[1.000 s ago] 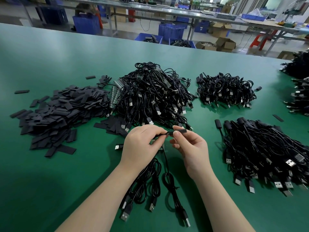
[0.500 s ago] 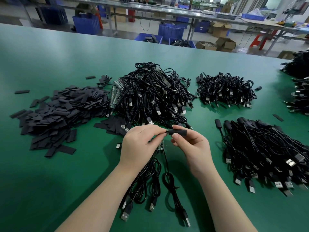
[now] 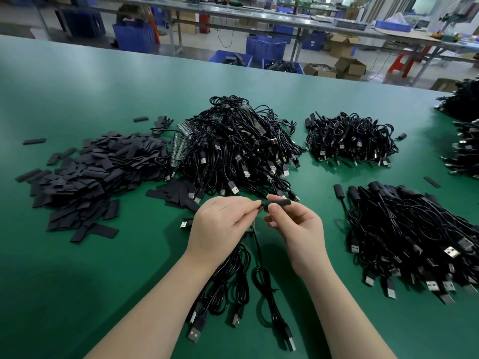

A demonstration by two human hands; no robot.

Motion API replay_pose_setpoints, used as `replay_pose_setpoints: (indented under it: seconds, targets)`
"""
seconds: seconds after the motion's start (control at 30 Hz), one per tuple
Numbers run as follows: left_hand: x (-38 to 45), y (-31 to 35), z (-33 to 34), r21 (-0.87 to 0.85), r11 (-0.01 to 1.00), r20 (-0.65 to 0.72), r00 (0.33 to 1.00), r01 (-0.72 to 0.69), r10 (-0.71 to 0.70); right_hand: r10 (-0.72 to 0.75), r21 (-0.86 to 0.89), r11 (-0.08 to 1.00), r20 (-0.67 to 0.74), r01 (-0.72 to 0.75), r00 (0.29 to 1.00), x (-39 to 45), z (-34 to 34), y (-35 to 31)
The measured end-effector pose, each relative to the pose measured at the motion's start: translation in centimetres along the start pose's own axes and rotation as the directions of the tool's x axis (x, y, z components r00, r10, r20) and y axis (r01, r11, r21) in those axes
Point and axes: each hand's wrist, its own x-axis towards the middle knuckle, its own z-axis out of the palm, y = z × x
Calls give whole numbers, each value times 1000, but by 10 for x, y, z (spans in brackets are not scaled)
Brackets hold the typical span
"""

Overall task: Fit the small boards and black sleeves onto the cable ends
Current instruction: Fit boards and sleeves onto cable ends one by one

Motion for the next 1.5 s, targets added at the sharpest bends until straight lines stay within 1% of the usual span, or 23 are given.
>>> replay_pose_setpoints:
  seconds: [0.17, 0.3, 0.6, 0.77, 1.0, 1.1, 1.23, 1.3, 1.4, 1.5]
  targets:
    - [1, 1, 1, -7, 1000, 5, 1000, 17, -17, 35, 14, 999, -66, -34, 997, 0, 4, -1]
    - [2, 0, 4, -16, 999, 20, 999, 28, -27, 33, 24, 999, -112, -30, 993, -2, 5, 1]
    - [-1, 0, 5, -42, 997, 6, 998, 67, -67, 31, 43, 999, -105, -27, 994, -5, 14, -1]
    - [-2, 1, 5, -17, 998, 21, 998, 56, -56, 39, 43, 998, -102, -35, 994, -4, 14, -1]
    - [-1, 1, 5, -2, 998, 7, 998, 65, -65, 56, 43, 998, -94, -52, 994, -4, 15, 0]
    - [0, 2, 6, -34, 993, 7, 994, 109, -109, 67, 39, 997, -82, -64, 994, -4, 14, -1]
    - [2, 1, 4, -78, 965, 11, 969, 248, -248, 38, 39, 999, -59, -36, 998, -6, 15, -1]
    - [2, 0, 3, -79, 959, 19, 962, 272, -272, 16, 64, 998, -83, -11, 996, -6, 14, -1]
    - [3, 0, 3, -73, 957, 44, 960, 281, -278, -5, 45, 999, -134, 11, 991, -5, 10, -3]
    - [2, 0, 3, -114, 937, 115, 941, 330, -318, -3, 33, 999, -141, 8, 990, -4, 6, -6]
